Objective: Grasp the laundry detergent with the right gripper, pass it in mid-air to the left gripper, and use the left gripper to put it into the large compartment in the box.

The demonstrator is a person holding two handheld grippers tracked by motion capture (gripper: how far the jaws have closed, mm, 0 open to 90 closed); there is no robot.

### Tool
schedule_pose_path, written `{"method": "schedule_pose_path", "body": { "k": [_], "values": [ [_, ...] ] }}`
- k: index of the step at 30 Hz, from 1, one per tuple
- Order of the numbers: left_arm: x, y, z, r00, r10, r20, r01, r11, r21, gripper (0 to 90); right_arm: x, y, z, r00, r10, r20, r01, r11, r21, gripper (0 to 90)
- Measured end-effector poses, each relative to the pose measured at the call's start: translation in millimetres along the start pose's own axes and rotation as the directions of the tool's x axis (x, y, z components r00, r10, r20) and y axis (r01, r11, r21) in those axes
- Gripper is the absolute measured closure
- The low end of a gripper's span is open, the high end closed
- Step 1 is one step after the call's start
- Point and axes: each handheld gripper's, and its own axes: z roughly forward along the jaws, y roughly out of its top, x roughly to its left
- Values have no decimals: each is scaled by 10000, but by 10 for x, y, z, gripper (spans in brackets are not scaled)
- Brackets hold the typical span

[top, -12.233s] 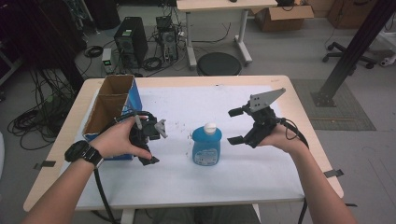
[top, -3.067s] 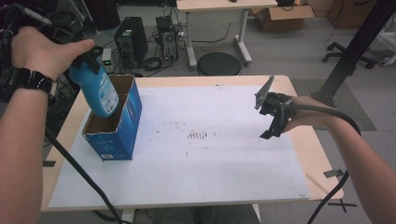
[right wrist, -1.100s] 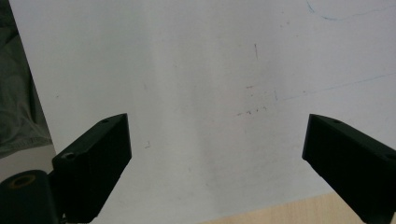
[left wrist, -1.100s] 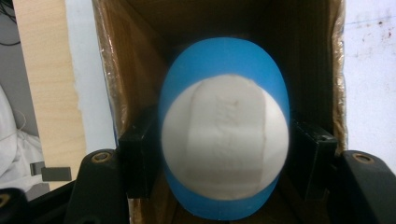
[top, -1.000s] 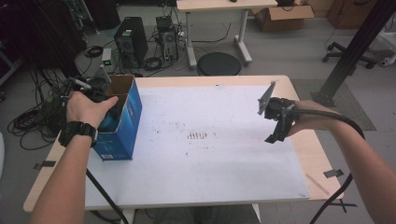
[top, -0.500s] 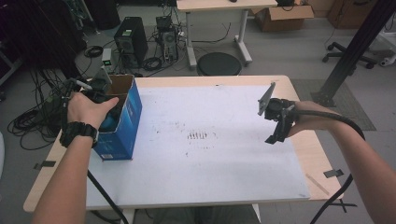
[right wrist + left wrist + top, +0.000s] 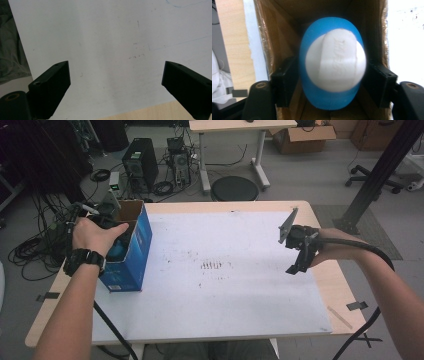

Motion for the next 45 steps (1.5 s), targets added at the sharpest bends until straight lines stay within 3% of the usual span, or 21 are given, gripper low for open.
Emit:
{"method": "schedule_pose_path", "body": {
  "k": [7, 14, 16, 19, 22, 25, 29, 31, 32, 33, 35, 37, 41, 42, 43, 45],
  "values": [
    [2, 6, -203, 9998, 127, -153, -130, 9997, -197, 314, 7, 7, -34, 10000, -1, 17, 1, 10000, -27, 81],
    [-139, 5, -502, 9965, 830, -92, -835, 9937, -742, 297, 12, 14, -68, 10000, 9, 62, -9, 10000, -29, 81],
    [-223, 8, -555, 9931, 1174, -49, -1173, 9894, -851, 290, 17, 19, -68, 10000, -11, 27, 11, 10000, -58, 81],
    [-396, 11, -576, 9825, 1862, -9, -1856, 9788, -866, 272, 18, 31, -63, 10000, -82, -8, 82, 10000, -1, 81],
    [-616, 8, -554, 9646, 2635, 29, -2623, 9611, -864, 269, 11, 43, -65, 10000, -45, 15, 45, 10000, -5, 81],
    [-794, 9, -510, 9484, 3166, 183, -3140, 9455, -859, 250, 4, 59, -63, 10000, -49, -12, 49, 10000, 22, 81],
    [-1044, 16, -415, 9147, 4022, 404, -3979, 9134, -856, 228, -7, 79, -51, 10000, -80, -41, 80, 10000, 51, 81],
    [-1129, 21, -376, 9028, 4279, 434, -4235, 9020, -844, 218, -15, 81, -47, 10000, -73, -48, 73, 10000, 48, 81],
    [-1190, 24, -345, 8914, 4514, 410, -4475, 8908, -786, 208, -17, 85, -49, 10000, -54, -61, 54, 9999, 118, 80],
    [-1221, 26, -323, 8863, 4610, 439, -4571, 8860, -774, 204, -19, 86, -42, 10000, -64, -65, 65, 9999, 102, 80],
    [-1315, 28, -261, 8695, 4908, 553, -4865, 8704, -756, 184, -18, 90, -38, 9999, -100, -114, 102, 9999, 101, 79],
    [-1388, 21, -209, 8587, 5086, 631, -5044, 8605, -718, 161, -14, 88, -29, 9999, -74, -137, 75, 9999, 75, 78],
    [-1547, 0, -98, 8213, 5646, 812, -5620, 8253, -548, 125, -23, 78, -22, 9999, -53, -156, 55, 9999, 111, 77],
    [-1591, -6, -71, 8094, 5813, 836, -5791, 8137, -506, 122, -24, 76, -23, 9999, -44, -167, 46, 9999, 111, 75],
    [-1616, -10, -53, 8046, 5877, 850, -5855, 8091, -508, 108, -27, 73, -23, 9998, -36, -184, 38, 9999, 114, 75],
    [-1682, -20, -5, 7893, 6072, 906, -6064, 7942, -394, 90, -29, 71, -21, 9998, -47, -182, 49, 9999, 125, 74]
  ]
}}
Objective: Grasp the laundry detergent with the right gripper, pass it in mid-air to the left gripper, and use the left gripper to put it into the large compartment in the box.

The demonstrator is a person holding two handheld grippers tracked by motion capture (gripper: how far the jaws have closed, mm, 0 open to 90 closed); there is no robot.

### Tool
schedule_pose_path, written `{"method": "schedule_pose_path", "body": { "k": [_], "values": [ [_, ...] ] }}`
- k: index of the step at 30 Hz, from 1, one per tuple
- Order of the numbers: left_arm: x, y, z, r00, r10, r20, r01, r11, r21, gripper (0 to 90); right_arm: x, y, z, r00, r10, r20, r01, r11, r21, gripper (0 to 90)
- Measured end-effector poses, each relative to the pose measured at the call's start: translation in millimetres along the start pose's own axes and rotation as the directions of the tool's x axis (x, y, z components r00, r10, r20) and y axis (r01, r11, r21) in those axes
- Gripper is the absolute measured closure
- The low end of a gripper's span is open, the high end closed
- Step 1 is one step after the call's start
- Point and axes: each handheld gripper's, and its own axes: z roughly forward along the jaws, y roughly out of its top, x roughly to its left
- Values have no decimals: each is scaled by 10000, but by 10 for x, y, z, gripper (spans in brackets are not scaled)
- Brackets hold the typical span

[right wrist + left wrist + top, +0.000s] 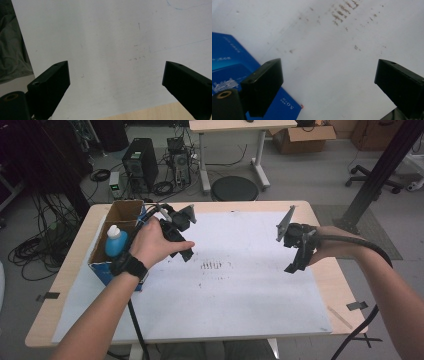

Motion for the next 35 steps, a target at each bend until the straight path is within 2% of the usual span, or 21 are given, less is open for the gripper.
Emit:
{"method": "schedule_pose_path", "body": {
  "k": [4, 8, 18, 35],
  "values": [
    [-116, 49, 90, 9988, 459, 158, -461, 9988, 173, 62, -2, -5, 2, 10000, -10, -33, 9, 10000, -44, 74],
    [-181, 81, 126, 9971, 670, 373, -675, 9976, 121, 50, -8, -13, 2, 10000, -9, -26, 9, 10000, -26, 74],
    [-219, 114, 147, 9959, 740, 526, -747, 9972, 101, 48, -3, -42, 17, 10000, 68, -25, -68, 10000, -34, 75],
    [-192, 106, 143, 9948, 711, 729, -717, 9974, 54, 48, 31, -55, 5, 9999, 117, 1, -117, 9999, 33, 76]
  ]
}}
